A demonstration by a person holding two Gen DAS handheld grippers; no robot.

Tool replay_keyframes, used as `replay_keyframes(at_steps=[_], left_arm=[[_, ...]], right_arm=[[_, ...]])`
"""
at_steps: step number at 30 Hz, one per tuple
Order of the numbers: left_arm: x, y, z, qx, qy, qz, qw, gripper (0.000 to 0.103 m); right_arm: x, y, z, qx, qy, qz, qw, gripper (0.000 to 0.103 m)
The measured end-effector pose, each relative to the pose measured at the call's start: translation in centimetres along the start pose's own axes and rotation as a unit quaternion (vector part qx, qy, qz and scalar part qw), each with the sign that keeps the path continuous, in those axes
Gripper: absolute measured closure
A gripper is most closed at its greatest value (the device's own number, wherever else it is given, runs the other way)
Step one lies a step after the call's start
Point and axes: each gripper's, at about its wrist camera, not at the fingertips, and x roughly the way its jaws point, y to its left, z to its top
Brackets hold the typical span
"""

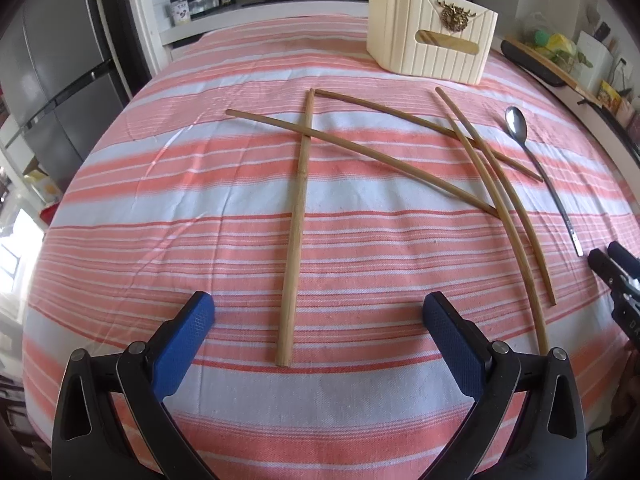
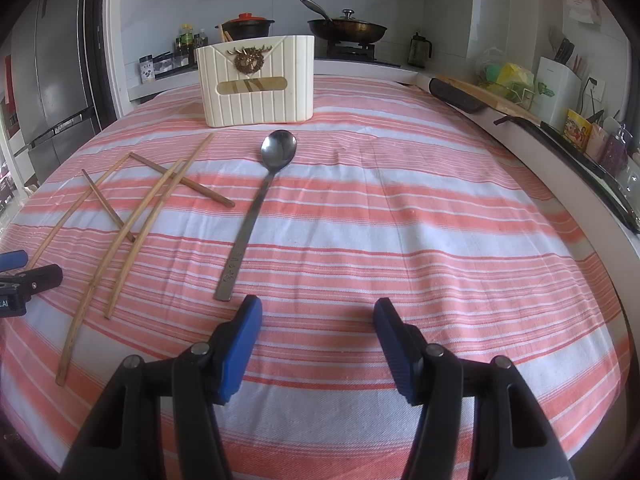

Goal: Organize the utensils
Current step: 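Withdraw both open tools back over the loose chopsticks and spoon, then grasp a wooden chopstick with the left tool while the right tool lowers onto the steel spoon handle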

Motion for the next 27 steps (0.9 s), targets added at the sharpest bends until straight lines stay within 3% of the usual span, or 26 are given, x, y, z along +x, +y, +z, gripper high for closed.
replay_keyframes(at_steps=[11,15,18,21,27], left_arm=[[-0.6,0.2,-0.7,0.002,-0.008,-0.013,0.9999,0.0],[-1.6,1.2,-0.3,-0.014,-0.005,-0.051,0.9986,0.0],[-2.6,2.5,1.3,-0.038,-0.017,-0.08,0.9959,0.0],[-2.6,3.8,3.6,-0.059,-0.021,-0.084,0.9945,0.0],[-0.4,5.7,6.9,-0.115,0.013,-0.125,0.9853,0.001]], right_arm=[[0.0,0.1,0.0,0.0,-0.002,0.0,1.0,0.043],[0.0,0.1,0.0,0.0,-0.003,0.0,1.0,0.043],[-0.1,0.0,0.0,0.0,-0.005,0.0,1.0,0.043],[-0.1,0.0,0.0,0.0,-0.005,0.001,1.0,0.043],[-0.1,0.0,-0.1,0.0,-0.006,0.0,1.0,0.043]])
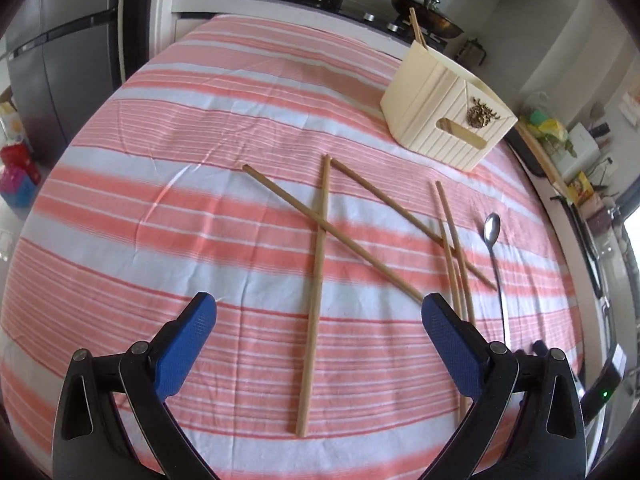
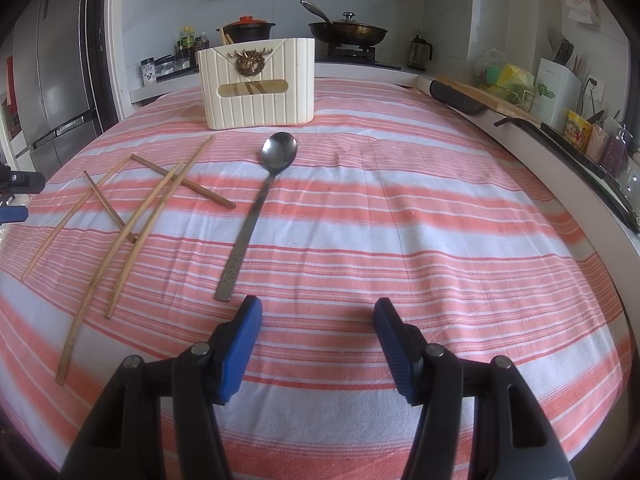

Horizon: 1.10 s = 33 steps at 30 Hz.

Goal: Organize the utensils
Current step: 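Grasp a wooden chopstick with the left tool while the right tool lowers onto the steel spoon handle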

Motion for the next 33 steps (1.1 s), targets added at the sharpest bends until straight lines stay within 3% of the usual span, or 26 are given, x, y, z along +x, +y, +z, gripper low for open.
replay_keyframes(at_steps=[3,5,9,12,14,17,20,26,30,33], left_arm=[[1.5,0.2,1.8,0.004,0.002,0.024,0.9997,0.003],[2.5,1.0,3.1,-0.014,0.007,0.023,0.9996,0.013],[5.7,1.7,4.9,-0.04,0.057,0.013,0.9975,0.034],[6.5,0.7,5.7,-0.024,0.053,0.031,0.9978,0.046],[7.3,0.2,6.4,-0.02,0.055,0.036,0.9976,0.072],[8.4,-0.4,7.4,-0.012,0.056,0.027,0.998,0.093],[8.9,-0.7,8.5,0.002,0.048,0.018,0.9987,0.099],[8.0,-0.2,9.7,0.034,0.056,-0.008,0.9978,0.099],[7.0,0.6,9.4,0.085,0.067,0.025,0.9938,0.099],[6.5,2.3,8.5,0.091,0.076,0.035,0.9923,0.099]], right_arm=[[0.0,0.0,0.0,0.0,0.0,0.0,1.0,0.043],[0.0,0.0,0.0,0.0,0.0,0.0,1.0,0.043],[0.0,0.0,0.0,0.0,-0.001,0.0,1.0,0.043],[0.0,0.0,-0.1,0.0,-0.002,0.0,1.0,0.043],[0.0,0.0,0.0,0.0,-0.002,0.0,1.0,0.043],[0.0,0.0,-0.1,0.0,-0.001,0.0,1.0,0.043],[0.0,0.0,-0.1,0.0,-0.002,0.001,1.0,0.043],[0.0,0.0,-0.2,0.0,-0.002,0.0,1.0,0.043],[0.0,0.0,-0.1,0.0,-0.003,0.001,1.0,0.043],[0.0,0.0,-0.1,0.0,-0.003,0.0,1.0,0.043]])
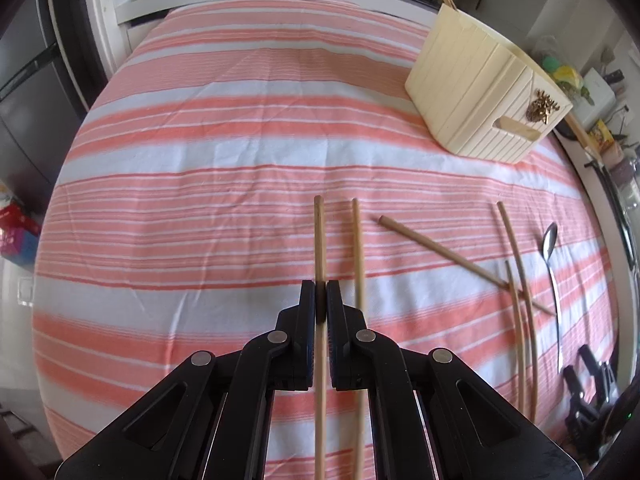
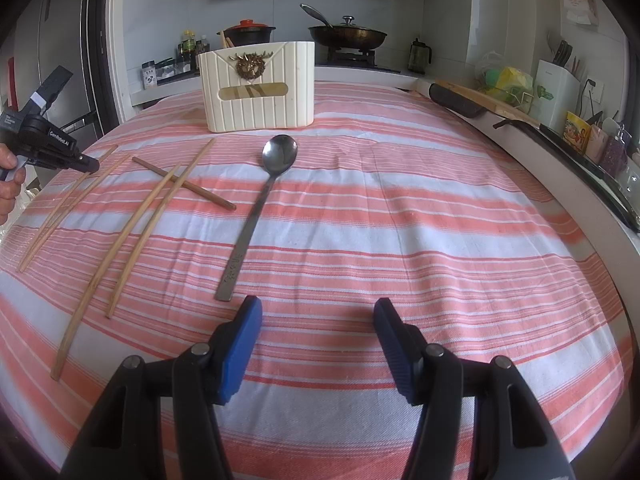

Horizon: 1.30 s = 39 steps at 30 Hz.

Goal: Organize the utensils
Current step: 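Grasp a wooden chopstick with the left tool while the right tool lowers onto the steel spoon handle, then close the right tool on the steel spoon handle and lift it while the left tool holds its chopstick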

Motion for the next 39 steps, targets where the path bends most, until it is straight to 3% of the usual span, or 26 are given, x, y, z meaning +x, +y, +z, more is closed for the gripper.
replay_keyframes(at_steps=[4,7,9,11,15,18,21,25,30,32,34,39], left_arm=[[0.2,1.6,-1.6,-0.007,0.003,0.005,1.0,0.099],[-0.2,1.9,-2.3,-0.01,-0.008,0.001,0.9999,0.097],[-0.4,1.6,-2.7,-0.003,-0.013,0.004,0.9999,0.093],[-0.6,1.3,-3.3,0.007,-0.019,0.005,0.9998,0.08],[-1.0,0.8,-4.4,0.024,-0.025,0.018,0.9992,0.072],[-1.6,0.9,-5.3,0.028,-0.026,0.019,0.9991,0.066],[-2.3,1.2,-6.2,0.032,-0.029,0.023,0.9988,0.059],[-3.0,2.1,-7.2,0.028,-0.027,0.028,0.9989,0.057],[-3.6,2.9,-7.6,0.024,-0.024,0.018,0.9993,0.05],[-3.5,2.7,-7.4,0.031,-0.02,0.015,0.9992,0.043],[-3.3,2.4,-7.2,0.041,-0.015,0.021,0.9988,0.042],[-2.8,1.5,-6.6,0.075,-0.005,0.03,0.9968,0.042]], right_arm=[[0.0,-0.1,0.1,0.002,0.005,0.003,1.0,0.043],[0.0,-0.6,1.4,0.019,0.048,0.022,0.998,0.043],[-0.4,-1.6,2.7,0.066,0.061,0.064,0.994,0.043],[-0.8,-1.7,4.1,0.084,0.058,0.082,0.991,0.043],[0.2,1.2,6.5,0.01,0.065,0.075,0.995,0.045],[2.5,3.0,7.4,-0.02,0.09,0.077,0.993,0.061],[4.5,4.3,7.3,-0.039,0.125,0.081,0.988,0.067],[5.0,5.4,7.3,-0.08,0.124,0.043,0.988,0.083],[4.9,4.3,7.2,-0.072,0.151,0.009,0.986,0.083],[4.8,4.3,7.4,-0.074,0.159,0.016,0.984,0.077],[4.5,3.5,7.6,-0.064,0.164,0.036,0.984,0.062],[5.1,1.8,10.8,-0.042,0.155,0.058,0.985,0.058]])
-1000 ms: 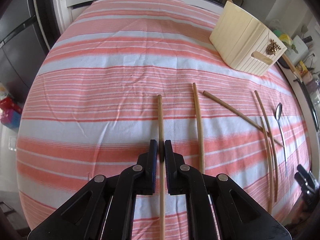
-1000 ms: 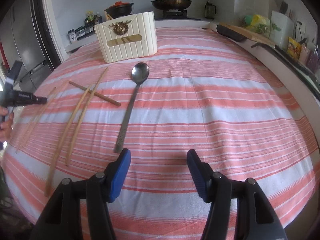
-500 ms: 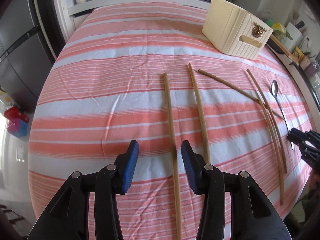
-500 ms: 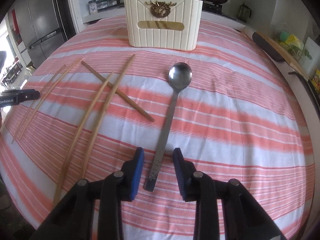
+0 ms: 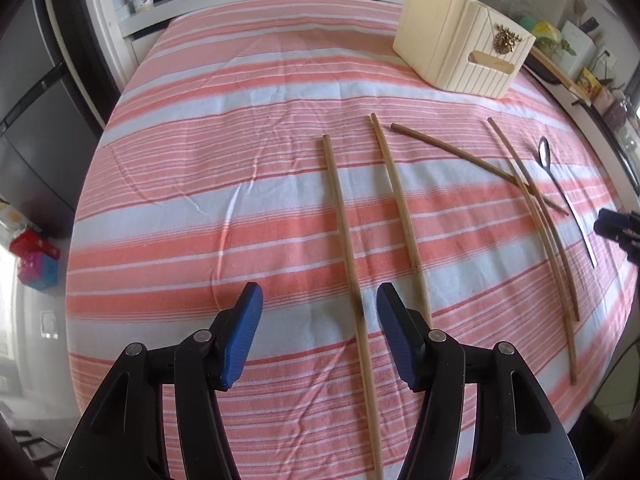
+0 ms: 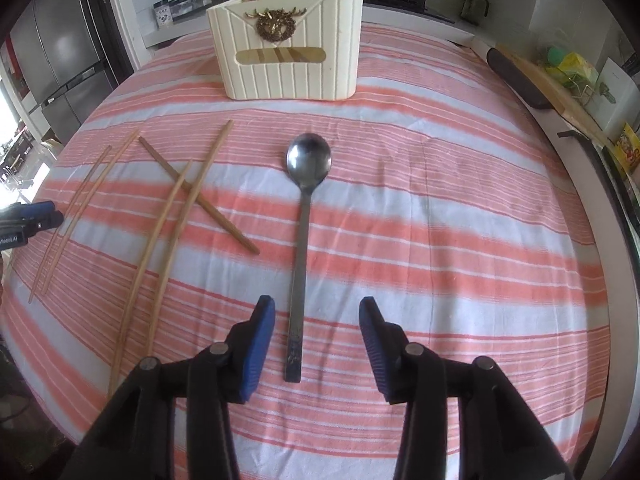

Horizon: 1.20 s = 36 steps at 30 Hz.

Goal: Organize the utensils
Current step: 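Close the right tool on the steel spoon handle and lift it while the left tool holds its chopstick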

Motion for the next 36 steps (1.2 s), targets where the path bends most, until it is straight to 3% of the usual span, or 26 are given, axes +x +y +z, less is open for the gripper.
replay_keyframes(at_steps=[5,8,14,21,24,26,27,31,36], left_arm=[[0.8,0.0,1.1,0.011,0.007,0.019,0.9997,0.042],[1.5,0.3,1.7,0.0,0.014,0.025,0.9996,0.042],[2.2,-0.3,2.7,0.015,0.015,0.037,0.9991,0.042],[3.4,-0.7,4.8,0.018,0.016,0.028,0.9993,0.042],[3.6,-1.1,5.6,0.012,0.015,0.023,0.9995,0.058],[3.6,-1.6,5.9,0.011,0.013,0.021,0.9996,0.087],[3.7,-1.9,6.0,0.011,0.012,0.018,0.9997,0.095],[3.2,-2.1,6.1,-0.004,-0.008,0.006,0.9999,0.099],[-0.9,-2.3,5.7,-0.016,-0.078,-0.007,0.9968,0.099]], right_arm=[[1.1,-0.2,3.4,0.008,-0.01,0.032,0.999,0.058],[2.7,0.0,5.1,0.005,-0.021,0.031,0.999,0.051],[5.3,0.0,3.9,0.013,-0.015,0.026,0.999,0.05],[6.2,1.4,4.9,-0.018,-0.051,0.003,0.999,0.047],[6.7,1.5,5.9,-0.015,-0.054,-0.007,0.998,0.05],[6.9,1.8,6.5,-0.014,-0.056,-0.017,0.998,0.056],[6.9,2.2,6.7,-0.02,-0.061,-0.023,0.998,0.065],[6.7,2.5,6.7,-0.023,-0.077,-0.025,0.996,0.067],[3.5,1.0,6.2,0.003,-0.125,0.018,0.992,0.067]])
